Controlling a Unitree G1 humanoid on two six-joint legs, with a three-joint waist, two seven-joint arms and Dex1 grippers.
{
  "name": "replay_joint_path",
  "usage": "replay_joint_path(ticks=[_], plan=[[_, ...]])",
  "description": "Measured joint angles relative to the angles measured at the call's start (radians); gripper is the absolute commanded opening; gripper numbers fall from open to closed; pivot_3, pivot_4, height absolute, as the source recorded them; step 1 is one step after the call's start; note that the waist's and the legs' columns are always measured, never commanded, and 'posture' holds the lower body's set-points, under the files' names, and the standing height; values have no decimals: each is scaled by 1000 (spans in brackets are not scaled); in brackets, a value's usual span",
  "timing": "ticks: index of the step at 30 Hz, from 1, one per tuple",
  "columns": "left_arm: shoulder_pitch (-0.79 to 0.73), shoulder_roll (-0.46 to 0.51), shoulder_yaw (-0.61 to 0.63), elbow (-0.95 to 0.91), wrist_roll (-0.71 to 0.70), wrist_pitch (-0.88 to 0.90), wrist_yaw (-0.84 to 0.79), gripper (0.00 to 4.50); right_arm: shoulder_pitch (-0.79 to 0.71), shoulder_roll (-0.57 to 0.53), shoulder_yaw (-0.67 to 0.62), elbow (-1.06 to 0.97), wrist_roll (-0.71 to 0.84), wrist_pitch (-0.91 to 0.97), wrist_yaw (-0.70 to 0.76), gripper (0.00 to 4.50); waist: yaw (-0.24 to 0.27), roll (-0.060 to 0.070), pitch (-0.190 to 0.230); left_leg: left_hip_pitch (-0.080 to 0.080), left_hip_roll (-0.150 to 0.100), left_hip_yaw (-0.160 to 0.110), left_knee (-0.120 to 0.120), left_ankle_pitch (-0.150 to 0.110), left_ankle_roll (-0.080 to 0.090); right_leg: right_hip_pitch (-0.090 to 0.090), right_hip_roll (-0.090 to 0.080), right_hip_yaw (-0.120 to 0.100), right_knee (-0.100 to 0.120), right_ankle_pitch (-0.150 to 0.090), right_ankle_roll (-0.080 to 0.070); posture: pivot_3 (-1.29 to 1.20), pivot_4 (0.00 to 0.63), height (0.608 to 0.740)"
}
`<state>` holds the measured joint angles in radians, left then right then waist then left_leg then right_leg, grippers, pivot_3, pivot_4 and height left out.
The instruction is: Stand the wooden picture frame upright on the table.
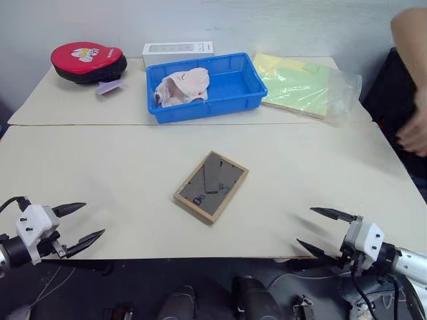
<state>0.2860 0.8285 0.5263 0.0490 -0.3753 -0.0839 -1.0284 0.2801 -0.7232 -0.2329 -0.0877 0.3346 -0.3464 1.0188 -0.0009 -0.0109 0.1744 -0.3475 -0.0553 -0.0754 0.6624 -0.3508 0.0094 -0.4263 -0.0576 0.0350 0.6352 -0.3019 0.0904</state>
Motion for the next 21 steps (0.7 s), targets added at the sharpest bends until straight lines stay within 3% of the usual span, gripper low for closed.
replay_joint_path(ticks=[4, 7, 11, 14, 18, 20, 21], plan=[[-11, 0, -25, -27, -36, 96, -6, 4500, -5, 8, 43, -42, 3, 45, -4, 4477, 0, 0, 0, 0, 0, 0, 0, 0, 0, 0, 0, 0, 0, 0, 0, 0, 150, 740], [-121, 1, -96, -95, -74, 244, 19, 4117, -57, 8, 108, -124, 12, 165, -27, 3868, 5, 0, 0, 0, 0, -1, 2, 0, 0, 0, -1, -1, 1, 1, 1, 0, 150, 740], [-320, -11, -228, -138, -44, 335, 92, 3049, -172, 18, 196, -184, -20, 312, -84, 2525, 11, 0, 0, -1, 0, -2, 2, 2, -5, -1, 0, -2, 1, 2, 1, 0, 150, 740], [-477, -99, -353, -98, 33, 366, 177, 1997, -274, 74, 284, -187, -71, 417, -144, 1355, 14, 0, 0, -4, -1, -2, 4, 3, -6, -4, 0, -2, 2, 2, 1, 0, 150, 740], [-590, -195, -460, 15, 120, 353, 248, 906, -354, 120, 350, -172, -135, 478, -195, 126, 10, 0, 0, -5, -1, -1, 4, 3, -6, -5, 1, -1, 2, 2, 1, 0, 150, 740], [-650, -241, -504, 78, 154, 329, 268, 264, -419, 155, 388, -134, -182, 480, -225, 0, 7, 0, 0, -6, -1, -1, 5, 4, -7, -6, 1, -1, 2, 2, 1, 0, 150, 740], [-672, -255, -526, 97, 168, 314, 266, 264, -448, 174, 406, -113, -202, 483, -239, 0, 6, 0, 0, -6, -1, -1, 5, 4, -7, -6, 1, -1, 2, 2, 1, 0, 150, 740]])
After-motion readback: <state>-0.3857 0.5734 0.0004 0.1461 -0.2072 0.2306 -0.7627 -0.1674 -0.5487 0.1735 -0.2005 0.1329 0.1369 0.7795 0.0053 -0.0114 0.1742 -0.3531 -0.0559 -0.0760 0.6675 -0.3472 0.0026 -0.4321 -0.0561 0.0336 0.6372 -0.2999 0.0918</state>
